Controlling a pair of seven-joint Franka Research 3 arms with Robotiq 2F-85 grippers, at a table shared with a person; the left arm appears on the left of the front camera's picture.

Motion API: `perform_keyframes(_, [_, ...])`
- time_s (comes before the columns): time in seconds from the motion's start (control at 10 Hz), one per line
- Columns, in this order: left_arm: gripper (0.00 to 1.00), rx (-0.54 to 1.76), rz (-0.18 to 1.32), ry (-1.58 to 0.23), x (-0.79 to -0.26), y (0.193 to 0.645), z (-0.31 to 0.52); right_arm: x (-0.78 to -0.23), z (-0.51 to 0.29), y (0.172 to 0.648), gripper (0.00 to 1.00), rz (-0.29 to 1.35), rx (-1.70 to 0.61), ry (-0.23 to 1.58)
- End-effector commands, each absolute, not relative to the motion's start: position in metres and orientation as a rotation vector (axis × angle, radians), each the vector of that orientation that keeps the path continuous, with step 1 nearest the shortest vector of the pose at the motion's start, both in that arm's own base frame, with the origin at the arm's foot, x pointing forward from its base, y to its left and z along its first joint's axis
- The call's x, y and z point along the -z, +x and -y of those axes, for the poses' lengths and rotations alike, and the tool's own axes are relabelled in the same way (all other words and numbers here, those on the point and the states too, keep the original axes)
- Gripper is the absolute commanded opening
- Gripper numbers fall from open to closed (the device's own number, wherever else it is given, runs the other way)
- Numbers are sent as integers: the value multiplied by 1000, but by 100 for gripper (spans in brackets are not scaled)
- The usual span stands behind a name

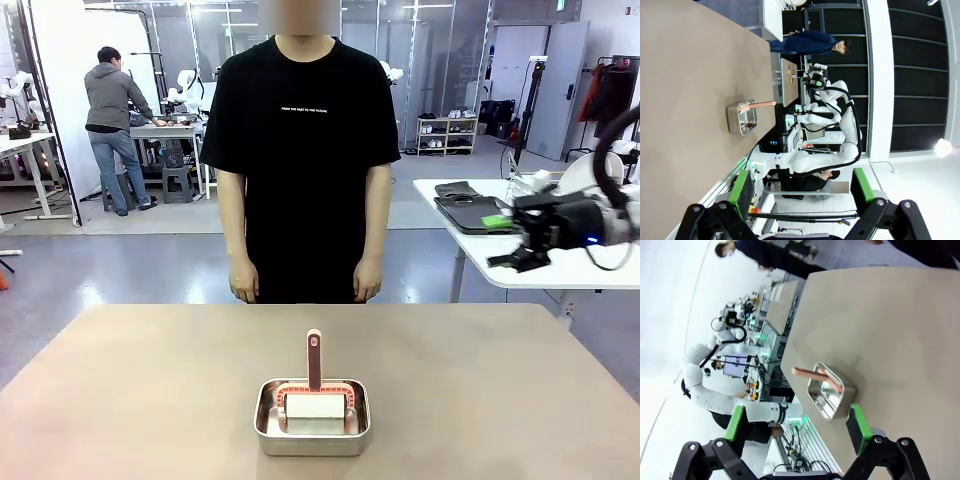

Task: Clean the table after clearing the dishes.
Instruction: Place the Lint Roller back on top of the Airtight Container.

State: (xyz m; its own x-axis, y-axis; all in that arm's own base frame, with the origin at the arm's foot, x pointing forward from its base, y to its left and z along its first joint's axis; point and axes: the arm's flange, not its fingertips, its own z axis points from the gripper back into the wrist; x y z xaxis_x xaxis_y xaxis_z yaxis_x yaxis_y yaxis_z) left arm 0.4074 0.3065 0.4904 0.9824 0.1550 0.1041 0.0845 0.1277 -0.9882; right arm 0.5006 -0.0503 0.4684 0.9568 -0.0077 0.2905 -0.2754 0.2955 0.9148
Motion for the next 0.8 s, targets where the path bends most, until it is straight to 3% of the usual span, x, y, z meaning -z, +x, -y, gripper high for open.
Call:
perform_keyframes(0.0, [100,-56,203,-1441,-492,405,-308,-466,103,464,100,254,-178,1218])
perform_keyframes(0.3, [100,-56,203,-1441,-492,405,-308,-464,188,412,100,313,-48,1195])
perform_keyframes(0.7, [100,-56,203,-1441,-492,405,-308,-440,238,357,100,339,109,1213])
